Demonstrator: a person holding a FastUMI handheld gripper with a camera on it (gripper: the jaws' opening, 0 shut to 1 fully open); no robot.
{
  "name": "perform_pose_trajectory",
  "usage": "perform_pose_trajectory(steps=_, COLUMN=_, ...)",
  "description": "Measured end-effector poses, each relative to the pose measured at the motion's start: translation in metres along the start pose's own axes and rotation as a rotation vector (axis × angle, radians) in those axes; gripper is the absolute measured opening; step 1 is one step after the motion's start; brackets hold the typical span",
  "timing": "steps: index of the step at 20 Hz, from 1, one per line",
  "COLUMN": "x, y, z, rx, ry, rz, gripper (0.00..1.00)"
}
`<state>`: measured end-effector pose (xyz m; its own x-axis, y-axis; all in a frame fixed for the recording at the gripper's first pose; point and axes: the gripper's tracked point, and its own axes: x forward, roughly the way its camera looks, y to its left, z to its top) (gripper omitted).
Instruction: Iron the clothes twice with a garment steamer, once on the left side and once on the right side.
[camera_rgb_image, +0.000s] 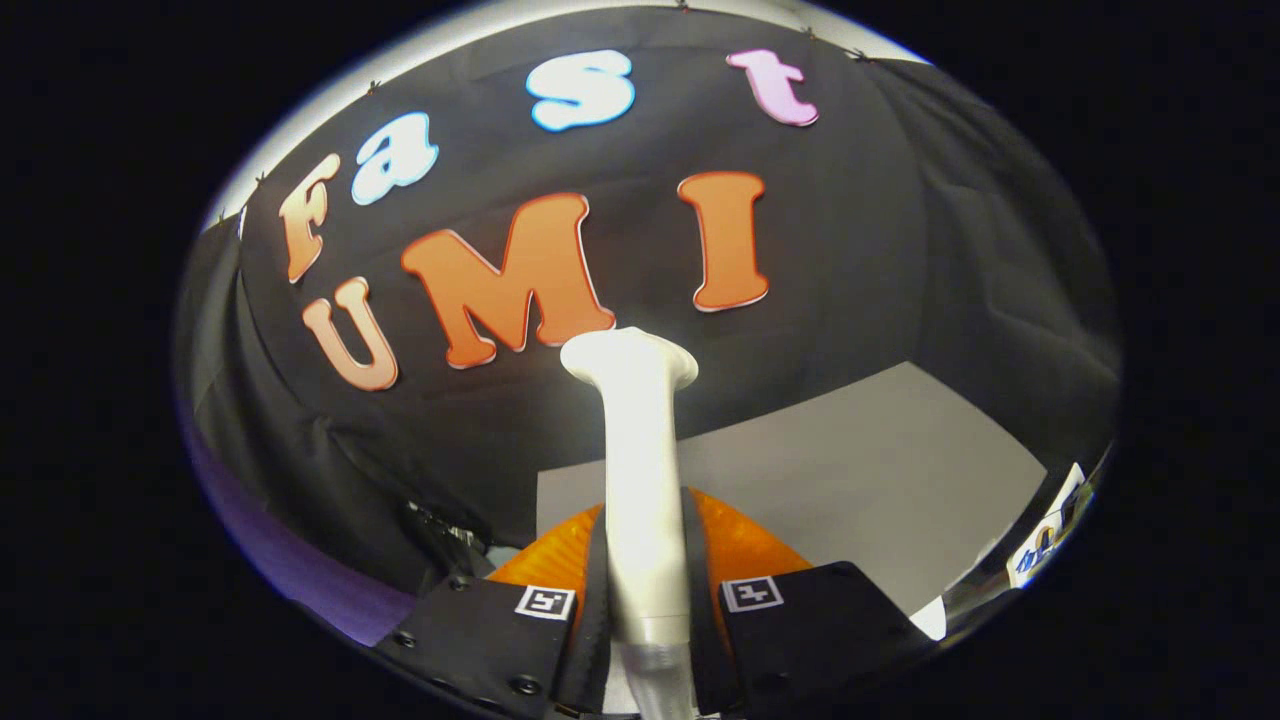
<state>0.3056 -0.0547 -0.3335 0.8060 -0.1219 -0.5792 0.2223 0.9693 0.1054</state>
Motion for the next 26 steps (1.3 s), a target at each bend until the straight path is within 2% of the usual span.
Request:
perform_pose_trajectory(steps=6, x=-0.118, y=-0.004, z=0.026, rx=0.068, ry=-0.236, rz=-0.092, gripper=0.40)
perform_pose_trajectory(steps=14, x=-0.261, y=0.042, z=-0.004, rx=0.111, ry=-0.461, rz=-0.164, gripper=0.40)
perform_pose_trajectory(steps=18, x=-0.320, y=0.081, z=-0.006, rx=0.082, ry=-0.554, rz=-0.160, gripper=0.40)
perform_pose_trajectory(steps=21, x=-0.350, y=0.120, z=-0.012, rx=0.058, ry=-0.591, rz=-0.122, gripper=0.40)
perform_pose_trajectory(steps=26, x=-0.363, y=0.171, z=-0.030, rx=0.037, ry=-0.605, rz=-0.067, gripper=0.40)
